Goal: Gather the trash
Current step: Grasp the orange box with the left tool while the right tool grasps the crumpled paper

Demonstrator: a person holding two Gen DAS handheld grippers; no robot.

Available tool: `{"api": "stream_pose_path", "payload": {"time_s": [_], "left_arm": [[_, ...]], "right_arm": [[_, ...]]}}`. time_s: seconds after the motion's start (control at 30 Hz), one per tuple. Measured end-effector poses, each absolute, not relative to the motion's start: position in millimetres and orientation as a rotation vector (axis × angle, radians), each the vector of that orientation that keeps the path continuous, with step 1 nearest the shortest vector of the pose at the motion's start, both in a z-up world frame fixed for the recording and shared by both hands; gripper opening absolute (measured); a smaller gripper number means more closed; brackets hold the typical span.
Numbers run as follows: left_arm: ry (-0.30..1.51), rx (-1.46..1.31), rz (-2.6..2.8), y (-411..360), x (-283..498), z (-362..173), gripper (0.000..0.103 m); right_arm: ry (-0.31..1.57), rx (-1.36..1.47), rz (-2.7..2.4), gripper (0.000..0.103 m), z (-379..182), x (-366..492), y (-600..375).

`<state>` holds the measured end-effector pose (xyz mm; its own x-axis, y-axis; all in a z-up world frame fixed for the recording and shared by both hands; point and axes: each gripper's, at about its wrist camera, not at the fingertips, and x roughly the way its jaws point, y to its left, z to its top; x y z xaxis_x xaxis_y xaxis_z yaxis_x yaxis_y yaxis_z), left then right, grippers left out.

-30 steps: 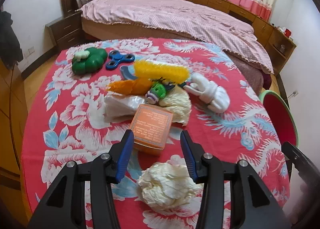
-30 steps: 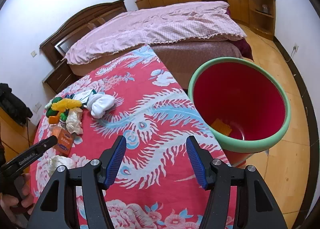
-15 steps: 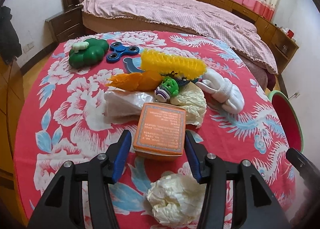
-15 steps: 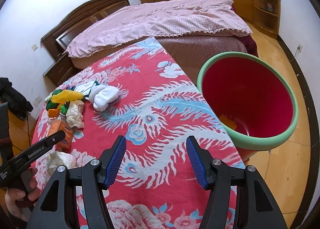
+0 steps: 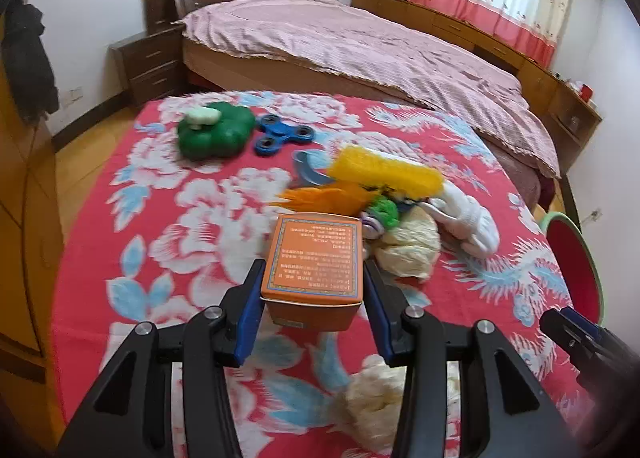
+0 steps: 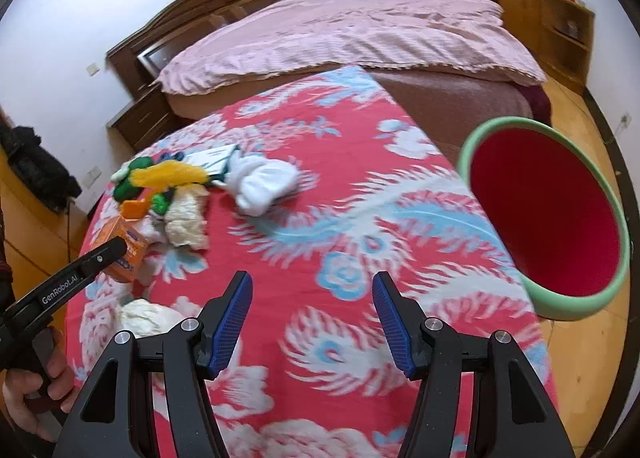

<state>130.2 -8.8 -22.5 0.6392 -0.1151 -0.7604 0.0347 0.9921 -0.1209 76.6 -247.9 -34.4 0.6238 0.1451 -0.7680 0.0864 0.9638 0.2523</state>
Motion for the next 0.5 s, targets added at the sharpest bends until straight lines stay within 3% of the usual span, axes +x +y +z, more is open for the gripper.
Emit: {"api": "stream_pose_path", "payload": {"time_s": [0.5], "left_arm": [[0.849, -0.116, -0.014, 37, 91, -18, 0.047]], "right_arm": [[0.893, 0.268, 0.151, 0.064, -31, 63, -184]]}}
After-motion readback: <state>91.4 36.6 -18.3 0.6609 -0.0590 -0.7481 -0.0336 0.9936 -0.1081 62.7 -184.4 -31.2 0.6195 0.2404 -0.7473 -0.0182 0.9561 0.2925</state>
